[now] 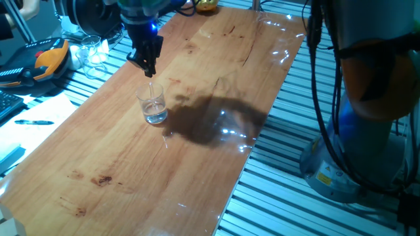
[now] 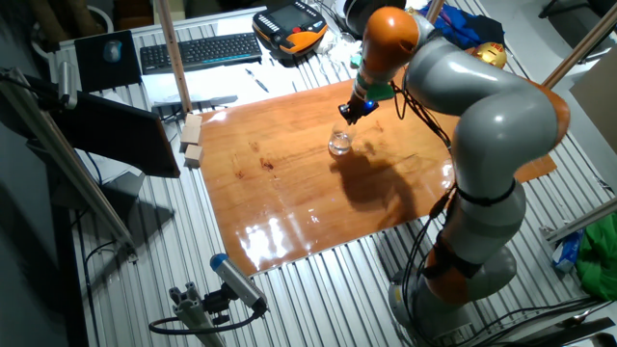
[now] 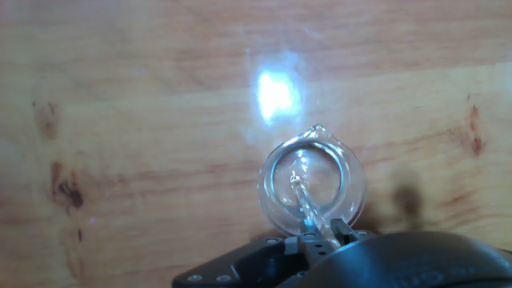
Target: Stir the beaker with a glass rod
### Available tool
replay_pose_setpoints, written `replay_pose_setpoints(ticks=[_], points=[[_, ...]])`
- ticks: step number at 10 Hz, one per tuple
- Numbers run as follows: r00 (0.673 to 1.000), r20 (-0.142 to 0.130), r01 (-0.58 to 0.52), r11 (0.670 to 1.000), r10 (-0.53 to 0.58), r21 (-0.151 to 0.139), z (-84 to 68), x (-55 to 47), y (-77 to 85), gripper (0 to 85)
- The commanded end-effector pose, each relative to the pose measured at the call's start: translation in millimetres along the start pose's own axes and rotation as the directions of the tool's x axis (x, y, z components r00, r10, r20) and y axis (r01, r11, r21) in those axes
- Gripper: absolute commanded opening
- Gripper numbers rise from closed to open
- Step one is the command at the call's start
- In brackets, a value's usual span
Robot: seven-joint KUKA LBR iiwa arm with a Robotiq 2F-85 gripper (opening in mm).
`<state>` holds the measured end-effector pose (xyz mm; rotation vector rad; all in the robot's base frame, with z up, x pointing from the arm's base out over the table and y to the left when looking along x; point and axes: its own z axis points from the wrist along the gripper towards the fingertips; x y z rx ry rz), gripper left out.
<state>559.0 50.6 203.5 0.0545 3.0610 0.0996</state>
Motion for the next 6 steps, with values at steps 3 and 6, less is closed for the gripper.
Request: replay_pose_setpoints(ticks=[3, 6], points=[[0.998, 0.026, 0.052, 0.998, -0.053, 0.041, -0.8, 0.4, -0.8, 0.0], [0.991, -0.061, 0.129, 0.986, -0.123, 0.104, -2.3, 0.6, -0.8, 0.0]])
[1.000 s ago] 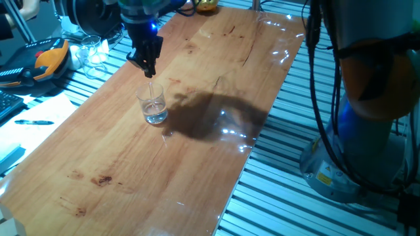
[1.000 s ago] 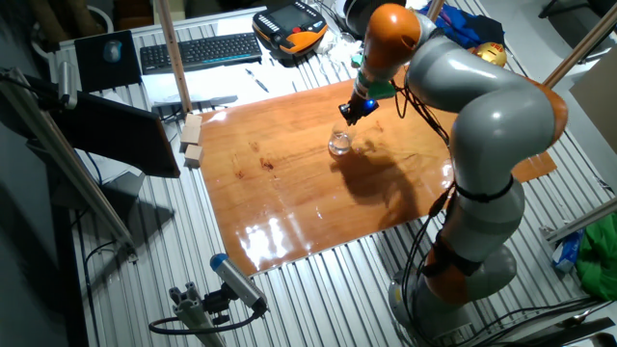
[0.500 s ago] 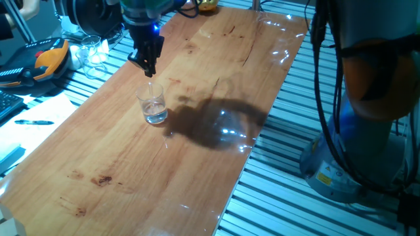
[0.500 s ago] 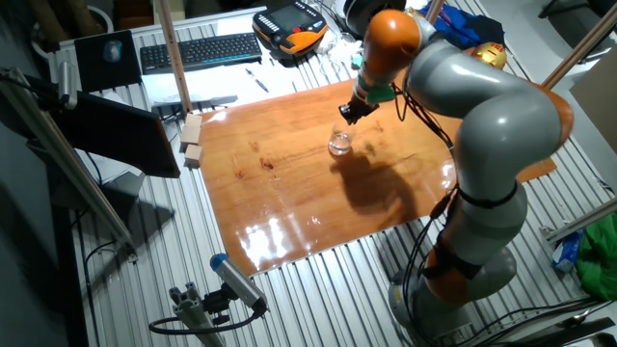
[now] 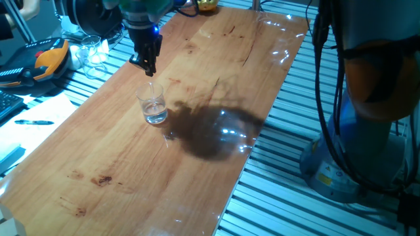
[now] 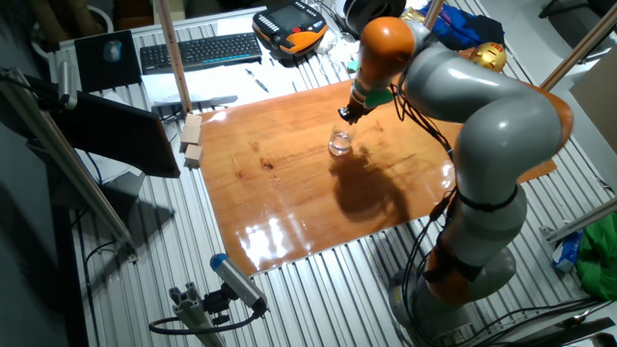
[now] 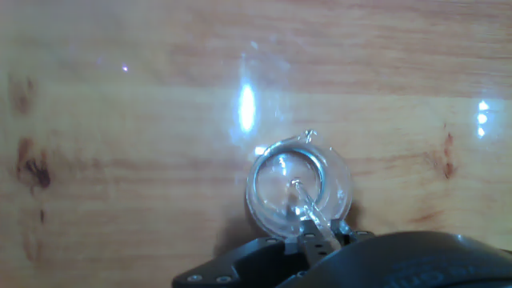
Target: Stir the beaker with a glass rod
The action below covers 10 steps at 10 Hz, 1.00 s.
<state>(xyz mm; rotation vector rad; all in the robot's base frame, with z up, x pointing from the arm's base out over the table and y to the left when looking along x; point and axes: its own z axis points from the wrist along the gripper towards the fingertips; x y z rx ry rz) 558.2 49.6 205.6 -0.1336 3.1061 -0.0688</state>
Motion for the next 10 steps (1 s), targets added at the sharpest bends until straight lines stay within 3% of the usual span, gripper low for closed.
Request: replay_pose_setpoints(ticks=[1, 2, 4, 8, 10], points=[[0.998, -0.063, -0.021, 1.0, 0.02, -0.019, -0.4, -0.9, 0.7, 0.0], [0.995, -0.09, -0.054, 0.997, 0.05, -0.049, -0.1, -1.9, 1.6, 0.0], [0.988, -0.134, -0.09, 0.993, 0.079, -0.08, 0.3, -5.5, 3.7, 0.0], [0.99, -0.019, -0.141, 0.984, 0.14, -0.108, -4.0, -8.3, 5.4, 0.0], [0.991, 0.072, -0.107, 0.99, 0.114, -0.093, -4.4, -8.5, 5.2, 0.0]])
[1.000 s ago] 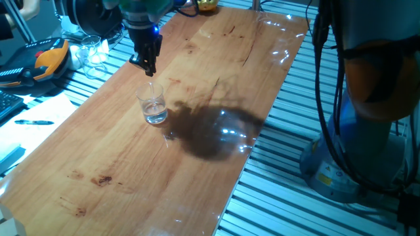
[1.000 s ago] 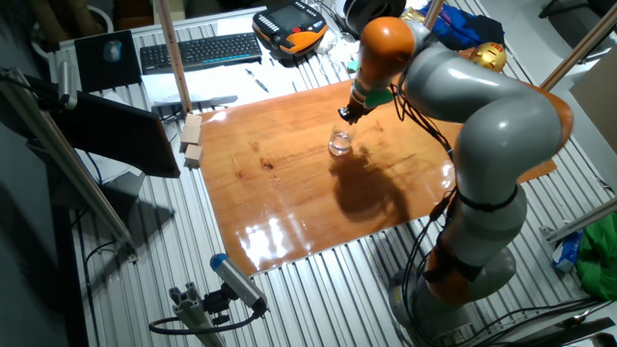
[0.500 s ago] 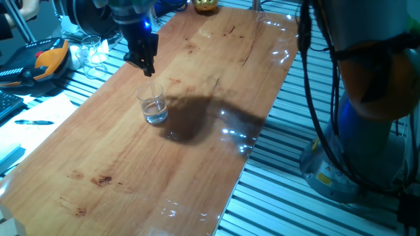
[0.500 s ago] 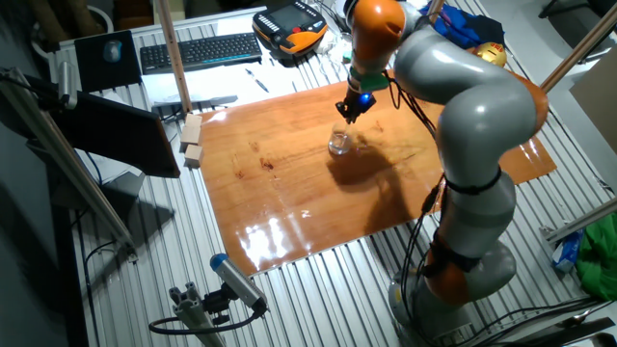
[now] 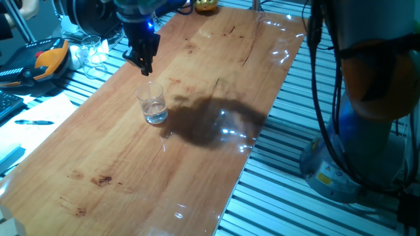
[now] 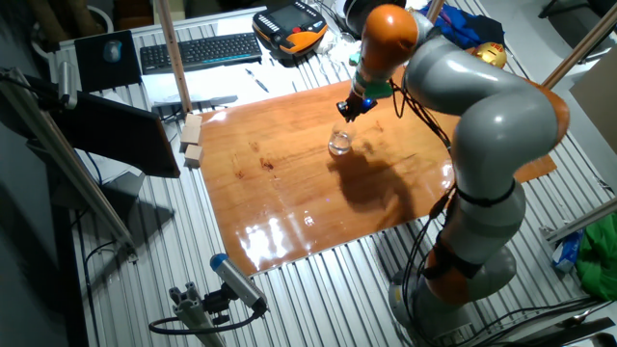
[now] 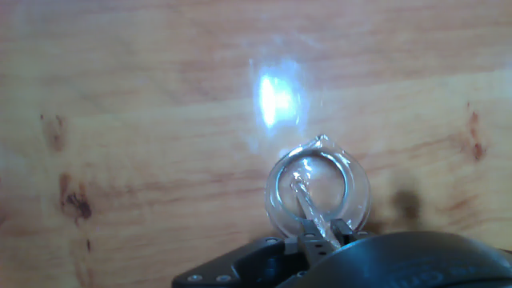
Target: Stir the beaker with a glass rod
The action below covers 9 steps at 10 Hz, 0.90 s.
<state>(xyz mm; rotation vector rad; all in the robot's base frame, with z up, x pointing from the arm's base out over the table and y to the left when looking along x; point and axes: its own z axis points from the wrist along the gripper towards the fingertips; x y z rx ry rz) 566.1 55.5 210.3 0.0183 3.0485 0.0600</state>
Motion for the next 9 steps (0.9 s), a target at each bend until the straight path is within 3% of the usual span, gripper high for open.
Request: replay_pose_setpoints(ticks=[1, 2, 3, 4, 5, 6, 7, 8, 9], points=[[0.999, 0.034, 0.038, 0.999, -0.038, 0.026, -0.1, 0.0, -0.3, 0.0], [0.995, 0.021, 0.091, 0.994, -0.093, 0.063, -0.3, 0.0, -0.6, 0.0], [0.985, -0.048, 0.169, 0.978, -0.164, 0.121, -0.9, 0.3, -1.3, 0.0], [0.976, -0.096, 0.205, 0.97, -0.193, 0.133, -0.9, 0.5, -1.5, 0.0], [0.967, -0.136, 0.231, 0.965, -0.214, 0.127, -1.0, 0.5, -1.4, 0.0], [0.958, -0.181, 0.247, 0.962, -0.223, 0.12, -1.0, 0.4, -0.9, 0.0], [0.961, -0.217, 0.19, 0.98, -0.172, 0.066, -0.3, 0.1, -0.3, 0.0], [0.966, -0.235, 0.109, 0.994, -0.104, 0.01, 0.7, -0.5, 0.5, 0.0], [0.969, -0.243, 0.044, 0.999, -0.048, -0.023, 2.4, -1.1, 1.2, 0.0]])
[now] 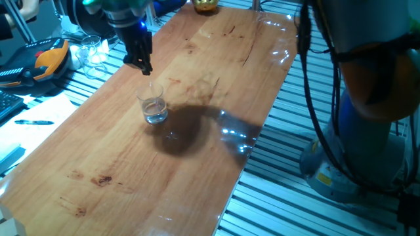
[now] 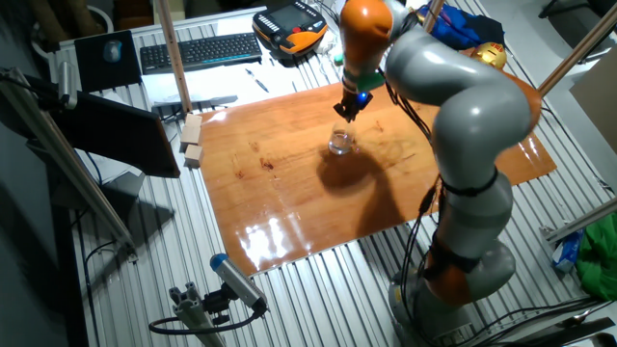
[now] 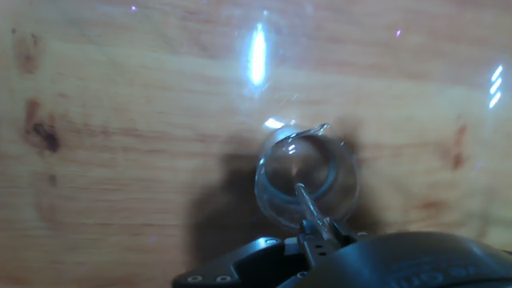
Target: Stir the beaker with a glass rod
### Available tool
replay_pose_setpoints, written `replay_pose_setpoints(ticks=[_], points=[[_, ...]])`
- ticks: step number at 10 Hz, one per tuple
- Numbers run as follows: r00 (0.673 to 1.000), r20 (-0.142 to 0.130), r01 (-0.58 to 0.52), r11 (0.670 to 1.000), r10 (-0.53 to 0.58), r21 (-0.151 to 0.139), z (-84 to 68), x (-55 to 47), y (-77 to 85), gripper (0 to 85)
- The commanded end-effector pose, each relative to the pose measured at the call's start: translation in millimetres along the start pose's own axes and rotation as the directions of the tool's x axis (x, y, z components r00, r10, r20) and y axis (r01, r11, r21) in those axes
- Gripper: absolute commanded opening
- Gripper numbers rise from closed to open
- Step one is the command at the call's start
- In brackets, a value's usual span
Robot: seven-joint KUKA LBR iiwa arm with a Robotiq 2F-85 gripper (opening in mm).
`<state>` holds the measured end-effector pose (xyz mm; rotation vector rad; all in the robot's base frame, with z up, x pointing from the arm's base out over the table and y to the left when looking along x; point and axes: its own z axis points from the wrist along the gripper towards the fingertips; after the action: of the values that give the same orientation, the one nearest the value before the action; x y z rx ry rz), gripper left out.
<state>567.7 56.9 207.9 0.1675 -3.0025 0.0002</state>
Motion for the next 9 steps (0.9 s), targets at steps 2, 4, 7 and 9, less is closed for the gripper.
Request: replay_pose_setpoints(ticks=[2, 4, 7, 9], points=[[0.988, 0.024, -0.151, 0.981, 0.156, -0.124, 3.1, -3.2, 1.0, 0.0], [0.979, 0.089, -0.169, 0.974, 0.184, -0.148, 3.3, -5.2, 1.6, 0.0], [0.97, 0.196, -0.124, 0.988, 0.141, -0.096, 1.8, -5.1, 0.6, 0.0], [0.963, 0.247, -0.095, 0.994, 0.107, -0.062, 1.4, -5.1, 0.3, 0.0]])
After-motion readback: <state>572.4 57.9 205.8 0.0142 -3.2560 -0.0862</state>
